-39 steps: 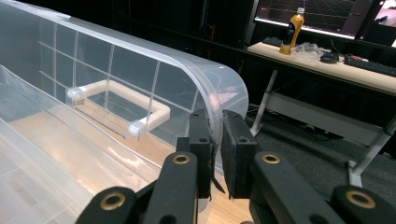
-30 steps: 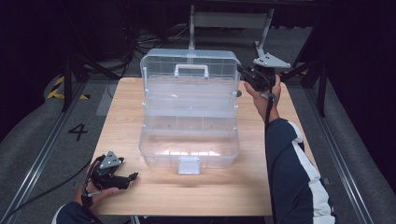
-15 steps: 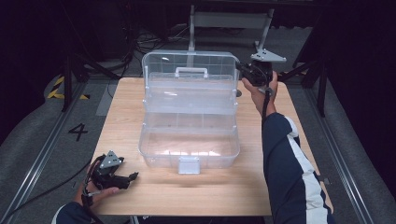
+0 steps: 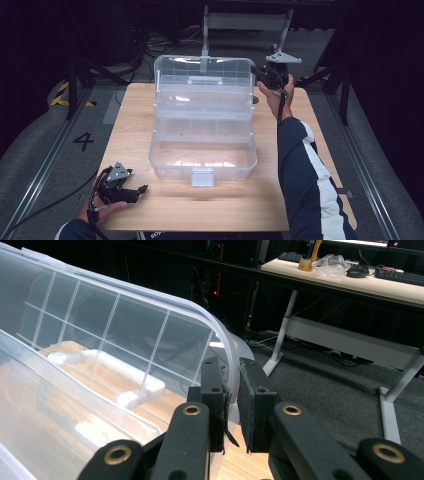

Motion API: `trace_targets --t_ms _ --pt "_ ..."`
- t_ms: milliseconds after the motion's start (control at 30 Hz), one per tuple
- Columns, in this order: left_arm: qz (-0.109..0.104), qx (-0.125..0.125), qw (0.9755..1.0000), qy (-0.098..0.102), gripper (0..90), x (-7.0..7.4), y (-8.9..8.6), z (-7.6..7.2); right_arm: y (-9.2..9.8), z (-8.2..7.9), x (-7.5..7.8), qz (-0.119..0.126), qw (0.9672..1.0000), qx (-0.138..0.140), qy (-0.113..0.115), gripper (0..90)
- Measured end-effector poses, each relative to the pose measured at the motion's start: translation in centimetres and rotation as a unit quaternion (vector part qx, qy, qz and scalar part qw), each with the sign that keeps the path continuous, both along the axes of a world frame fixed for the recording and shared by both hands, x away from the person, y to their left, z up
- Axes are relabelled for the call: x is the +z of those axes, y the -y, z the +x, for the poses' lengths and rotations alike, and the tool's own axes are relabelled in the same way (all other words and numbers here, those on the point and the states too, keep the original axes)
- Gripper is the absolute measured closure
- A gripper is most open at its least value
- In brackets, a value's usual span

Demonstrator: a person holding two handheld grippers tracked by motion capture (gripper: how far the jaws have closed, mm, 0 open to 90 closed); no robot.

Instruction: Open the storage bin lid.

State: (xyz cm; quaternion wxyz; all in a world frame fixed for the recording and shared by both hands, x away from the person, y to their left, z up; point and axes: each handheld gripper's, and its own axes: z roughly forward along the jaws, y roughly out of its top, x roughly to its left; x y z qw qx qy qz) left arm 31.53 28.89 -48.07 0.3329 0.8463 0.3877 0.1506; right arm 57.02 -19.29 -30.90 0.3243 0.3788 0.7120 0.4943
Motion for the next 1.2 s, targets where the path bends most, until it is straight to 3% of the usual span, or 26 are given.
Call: trace_targets --t_ms 133,533,767,967,1200 --pt "0.000 0.002 1.0000 0.007 16.2 -0.1 -0.2 -0.4 -0.2 0.5 -0.2 -0.006 1.0000 -0.002 -0.003 82.0" --pt "-0.005 0.025 0.9997 0.003 16.2 -0.1 -0.5 -1.9 -0.3 1.9 -0.9 -0.016 0.9997 -0.006 -0.017 81.4" --pt "-0.006 0.030 0.9995 0.001 16.3 -0.1 -0.6 -2.1 -0.3 2.8 -1.6 -0.014 0.9995 -0.007 -0.028 81.1" --pt "-0.009 0.032 0.9995 -0.001 16.3 -0.1 -0.5 -2.2 -0.5 3.4 -1.8 -0.030 0.9990 -0.006 -0.032 80.4" --pt "-0.008 0.031 0.9995 -0.001 16.3 -0.1 -0.6 -2.1 -0.4 4.1 -2.5 -0.032 0.9986 -0.006 -0.042 80.0"
